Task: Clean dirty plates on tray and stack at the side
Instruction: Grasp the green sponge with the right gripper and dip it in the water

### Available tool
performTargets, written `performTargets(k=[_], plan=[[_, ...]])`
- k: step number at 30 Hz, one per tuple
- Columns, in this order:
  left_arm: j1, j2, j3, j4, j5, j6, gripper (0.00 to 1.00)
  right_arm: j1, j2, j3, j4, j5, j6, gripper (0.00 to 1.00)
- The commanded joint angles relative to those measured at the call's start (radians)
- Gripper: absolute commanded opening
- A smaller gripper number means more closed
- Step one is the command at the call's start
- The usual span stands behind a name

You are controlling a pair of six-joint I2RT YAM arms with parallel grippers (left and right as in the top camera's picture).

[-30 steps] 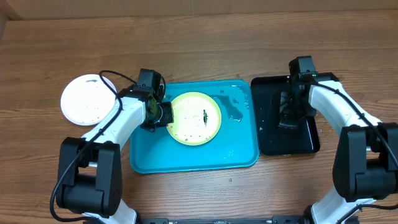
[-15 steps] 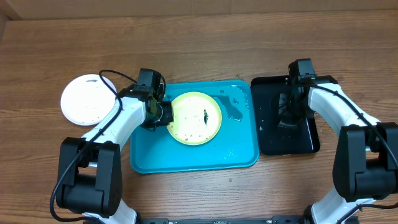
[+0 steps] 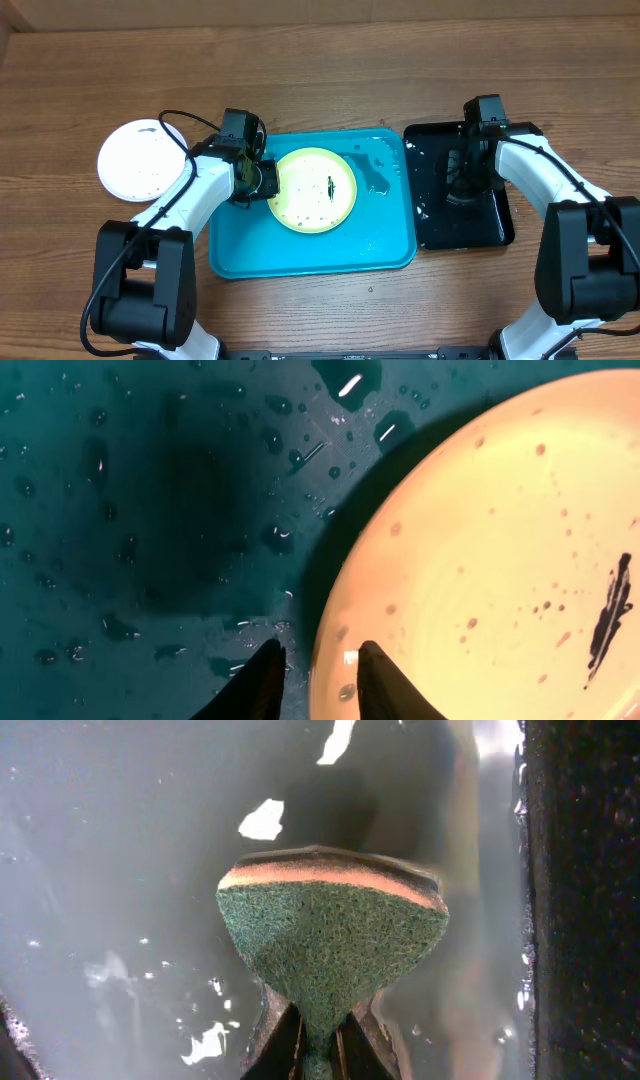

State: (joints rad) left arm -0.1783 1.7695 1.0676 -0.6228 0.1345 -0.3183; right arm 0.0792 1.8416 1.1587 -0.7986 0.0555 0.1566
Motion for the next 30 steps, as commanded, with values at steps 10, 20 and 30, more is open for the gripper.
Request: performTargets(k=[10,20,30], plan=[[-0.007,0.043,-0.016,0.034,-0.010,-0.019,0.14,-0.002,0.001,-0.007,0.009,-0.009,-0.001,0.04],[-0.007,0.040,-0.010,-0.047,0.005,-0.018,0.05,-0.002,0.001,-0.001,0.006,-0.008,-0.009,0.04],[-0.005,0.040,-0.010,0.003,0.004,-0.019,0.08,-0.002,0.000,0.007,0.008,-0.008,-0.009,0.04]])
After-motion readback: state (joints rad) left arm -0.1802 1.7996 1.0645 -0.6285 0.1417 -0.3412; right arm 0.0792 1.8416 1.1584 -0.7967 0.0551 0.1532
